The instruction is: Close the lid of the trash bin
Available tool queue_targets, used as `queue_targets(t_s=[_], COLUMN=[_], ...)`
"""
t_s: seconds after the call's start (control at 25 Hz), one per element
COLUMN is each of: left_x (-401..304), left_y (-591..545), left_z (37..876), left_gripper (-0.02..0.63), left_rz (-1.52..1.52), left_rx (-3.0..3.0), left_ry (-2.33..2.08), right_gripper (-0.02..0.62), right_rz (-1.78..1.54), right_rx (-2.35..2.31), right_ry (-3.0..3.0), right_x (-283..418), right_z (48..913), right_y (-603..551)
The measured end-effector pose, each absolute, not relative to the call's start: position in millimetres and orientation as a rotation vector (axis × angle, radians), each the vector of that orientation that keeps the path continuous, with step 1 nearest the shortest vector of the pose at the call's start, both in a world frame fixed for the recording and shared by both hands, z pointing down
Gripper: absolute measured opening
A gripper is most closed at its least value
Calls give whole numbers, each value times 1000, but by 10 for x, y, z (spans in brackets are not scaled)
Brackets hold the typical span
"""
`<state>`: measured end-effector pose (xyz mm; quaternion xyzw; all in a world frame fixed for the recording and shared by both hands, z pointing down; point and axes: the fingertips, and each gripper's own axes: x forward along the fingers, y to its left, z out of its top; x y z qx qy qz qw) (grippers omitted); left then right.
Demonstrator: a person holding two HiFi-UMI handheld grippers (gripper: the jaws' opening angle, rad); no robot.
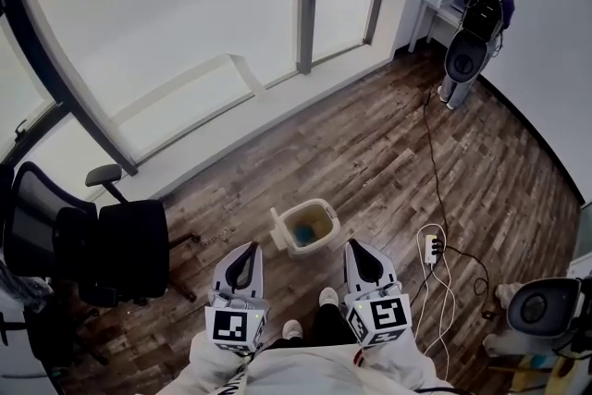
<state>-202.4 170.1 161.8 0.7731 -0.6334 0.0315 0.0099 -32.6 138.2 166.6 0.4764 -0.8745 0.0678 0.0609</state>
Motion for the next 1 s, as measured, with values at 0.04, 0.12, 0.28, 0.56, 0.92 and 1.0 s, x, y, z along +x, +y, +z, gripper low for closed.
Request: queue_targets(t_s=[0.04,0.12,0.28,0.56,0.92,1.0], left_x=[-2002,-1934,-1750,-1528,-1268,-1240], left_y=[1631,1467,1127,569,145,93], left_z=[1629,1659,1714,1928,2101,2128], left_gripper=[5,5,5,5,5,5], left_rz=[107,121,151,201,287,308], left_rx=[2404,2386,2373,2264,2179,2167], left_ry=[-1977,-1975,-1984,-2045,-2091,-2074], right_gripper=[23,23,23,23,23,23], right_rz=[215,240,291,317,391,403], right_rx=[1434,1421,1388,1264,1178,1164], right_ry=[-2646,-2642,-2646,-2693,-2690,-2685], right_x=[-313,-254,-89,147,388,395], right_z=[1698,1772,1894,2037,2359,2411], right_y=[1314,1154,797,142,-363,-421])
